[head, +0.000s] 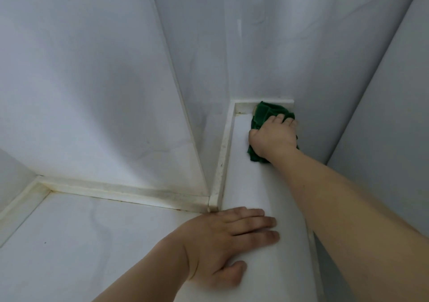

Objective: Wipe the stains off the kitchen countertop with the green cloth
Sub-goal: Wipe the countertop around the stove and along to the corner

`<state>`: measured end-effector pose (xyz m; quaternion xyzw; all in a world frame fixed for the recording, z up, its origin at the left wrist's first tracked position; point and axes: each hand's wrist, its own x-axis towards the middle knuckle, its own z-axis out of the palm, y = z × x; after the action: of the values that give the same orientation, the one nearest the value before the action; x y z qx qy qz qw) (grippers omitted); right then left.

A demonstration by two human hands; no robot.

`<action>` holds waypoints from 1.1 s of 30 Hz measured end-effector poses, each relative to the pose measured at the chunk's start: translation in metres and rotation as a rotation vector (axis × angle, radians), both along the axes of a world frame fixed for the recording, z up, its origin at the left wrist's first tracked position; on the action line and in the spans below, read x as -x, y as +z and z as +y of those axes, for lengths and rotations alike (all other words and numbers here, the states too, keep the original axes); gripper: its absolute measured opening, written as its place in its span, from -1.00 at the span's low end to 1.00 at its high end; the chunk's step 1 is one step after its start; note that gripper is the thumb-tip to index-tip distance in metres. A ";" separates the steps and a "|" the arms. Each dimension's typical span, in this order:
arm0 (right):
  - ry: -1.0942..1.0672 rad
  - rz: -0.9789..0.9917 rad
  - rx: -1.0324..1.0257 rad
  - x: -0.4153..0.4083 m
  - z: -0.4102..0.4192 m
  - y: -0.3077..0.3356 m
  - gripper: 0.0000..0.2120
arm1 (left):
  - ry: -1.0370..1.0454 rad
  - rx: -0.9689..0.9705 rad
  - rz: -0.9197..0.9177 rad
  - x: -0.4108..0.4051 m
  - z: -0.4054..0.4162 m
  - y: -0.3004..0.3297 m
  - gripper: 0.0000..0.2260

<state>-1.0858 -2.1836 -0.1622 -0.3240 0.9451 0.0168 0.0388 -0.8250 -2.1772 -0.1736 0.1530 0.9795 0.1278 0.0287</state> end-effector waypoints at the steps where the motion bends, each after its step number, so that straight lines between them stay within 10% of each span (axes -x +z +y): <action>1: 0.024 0.015 0.000 0.003 -0.002 0.000 -0.29 | -0.001 0.005 -0.005 0.000 0.000 0.000 -0.40; 17: 0.569 0.129 0.092 0.020 -0.020 0.006 -0.41 | -0.004 0.025 0.012 0.002 -0.004 0.003 -0.42; 33: 0.627 -0.053 0.187 0.012 0.001 0.013 -0.43 | 0.000 -0.034 0.011 0.002 -0.002 0.001 -0.41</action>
<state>-1.0976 -2.1824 -0.1494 -0.6017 0.7954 -0.0674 0.0265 -0.8267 -2.1796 -0.1728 0.1543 0.9774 0.1433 0.0205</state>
